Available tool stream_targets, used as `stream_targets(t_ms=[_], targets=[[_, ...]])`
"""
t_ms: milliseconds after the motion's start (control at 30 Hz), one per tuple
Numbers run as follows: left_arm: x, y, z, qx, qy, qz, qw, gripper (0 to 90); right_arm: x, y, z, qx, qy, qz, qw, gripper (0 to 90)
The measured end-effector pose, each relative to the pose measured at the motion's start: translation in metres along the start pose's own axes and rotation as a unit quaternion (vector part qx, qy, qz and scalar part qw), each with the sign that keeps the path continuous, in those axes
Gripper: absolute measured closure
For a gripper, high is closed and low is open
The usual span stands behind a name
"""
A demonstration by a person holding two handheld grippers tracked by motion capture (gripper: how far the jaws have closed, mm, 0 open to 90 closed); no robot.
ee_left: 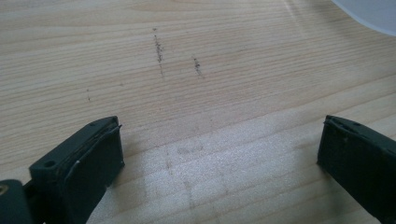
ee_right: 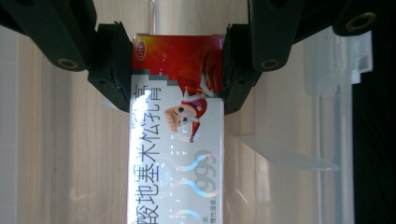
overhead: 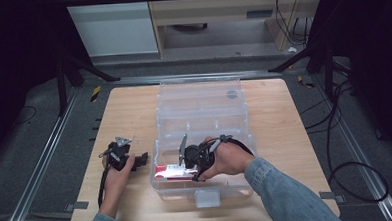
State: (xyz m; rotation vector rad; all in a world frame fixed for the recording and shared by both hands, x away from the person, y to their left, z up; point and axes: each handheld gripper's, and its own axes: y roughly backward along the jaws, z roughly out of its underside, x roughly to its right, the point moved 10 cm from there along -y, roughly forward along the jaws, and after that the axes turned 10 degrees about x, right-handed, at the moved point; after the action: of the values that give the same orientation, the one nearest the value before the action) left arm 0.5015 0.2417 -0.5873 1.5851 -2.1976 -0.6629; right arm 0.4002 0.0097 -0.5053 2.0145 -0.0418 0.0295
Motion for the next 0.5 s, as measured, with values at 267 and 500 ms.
stream_targets(t_ms=[267,500], targets=[[-0.0001,0.0000,0.0000,0.000,0.000,0.000,1.0000,0.0,0.0012,-0.0060,0.0000,-0.001,-0.005,-0.003,1.0000,51.3],[0.0000,0.0000,0.0000,0.000,0.000,0.000,1.0000,0.0,0.0011,-0.0096,0.0017,-0.006,-0.004,-0.006,1.0000,51.3]])
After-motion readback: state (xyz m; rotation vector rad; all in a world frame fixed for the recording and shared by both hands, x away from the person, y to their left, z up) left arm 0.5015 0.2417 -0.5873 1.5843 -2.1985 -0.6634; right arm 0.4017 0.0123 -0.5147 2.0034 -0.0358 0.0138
